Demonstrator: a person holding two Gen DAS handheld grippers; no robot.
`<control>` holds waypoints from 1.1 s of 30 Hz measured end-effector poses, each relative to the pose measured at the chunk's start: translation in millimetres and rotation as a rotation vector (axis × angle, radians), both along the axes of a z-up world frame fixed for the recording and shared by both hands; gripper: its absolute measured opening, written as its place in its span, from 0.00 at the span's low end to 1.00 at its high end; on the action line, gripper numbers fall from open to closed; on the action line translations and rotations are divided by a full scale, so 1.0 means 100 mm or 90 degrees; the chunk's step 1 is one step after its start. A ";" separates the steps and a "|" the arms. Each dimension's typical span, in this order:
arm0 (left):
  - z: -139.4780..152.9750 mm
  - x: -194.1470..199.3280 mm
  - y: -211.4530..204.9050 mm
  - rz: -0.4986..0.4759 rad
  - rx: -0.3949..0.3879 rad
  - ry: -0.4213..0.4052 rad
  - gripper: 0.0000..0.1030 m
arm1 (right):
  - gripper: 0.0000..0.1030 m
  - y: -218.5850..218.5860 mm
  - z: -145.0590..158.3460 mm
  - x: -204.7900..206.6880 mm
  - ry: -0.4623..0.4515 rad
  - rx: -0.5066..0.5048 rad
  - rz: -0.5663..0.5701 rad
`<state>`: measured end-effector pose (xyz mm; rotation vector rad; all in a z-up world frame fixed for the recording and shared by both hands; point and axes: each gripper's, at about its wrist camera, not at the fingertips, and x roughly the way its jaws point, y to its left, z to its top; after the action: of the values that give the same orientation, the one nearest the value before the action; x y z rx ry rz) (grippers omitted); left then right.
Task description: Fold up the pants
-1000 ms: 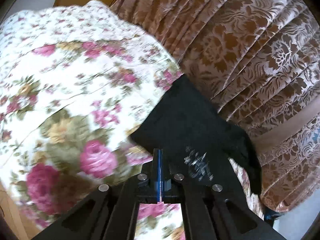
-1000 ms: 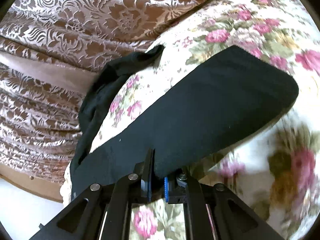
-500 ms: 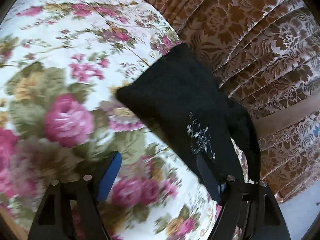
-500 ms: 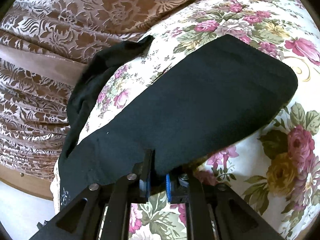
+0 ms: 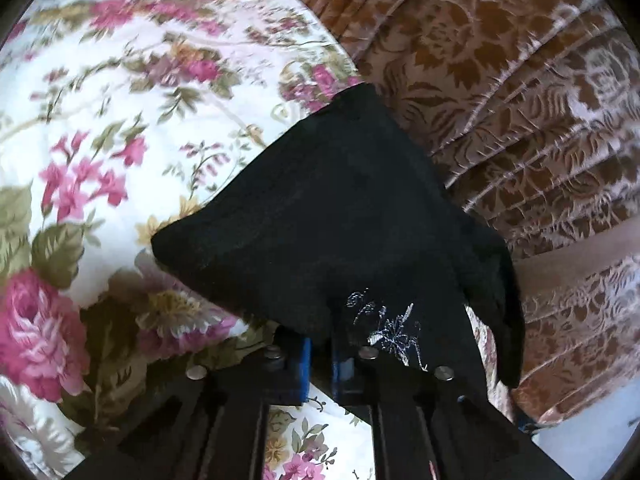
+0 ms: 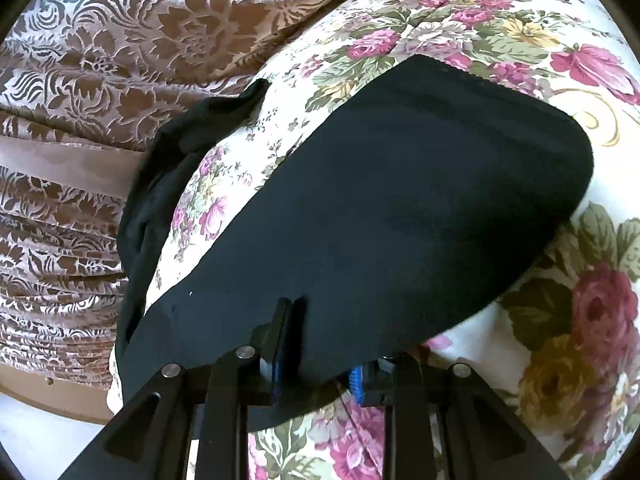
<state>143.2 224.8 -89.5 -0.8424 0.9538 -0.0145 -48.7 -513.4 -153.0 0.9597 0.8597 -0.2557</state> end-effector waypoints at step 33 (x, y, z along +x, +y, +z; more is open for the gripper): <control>0.24 -1.27 0.06 -0.079 0.170 0.036 0.29 | 0.25 -0.50 0.13 -0.84 -0.012 0.033 -0.074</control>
<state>16.3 230.8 -65.6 -0.5386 1.0342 0.0292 -132.4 -563.9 -140.5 1.0609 0.7976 -0.3244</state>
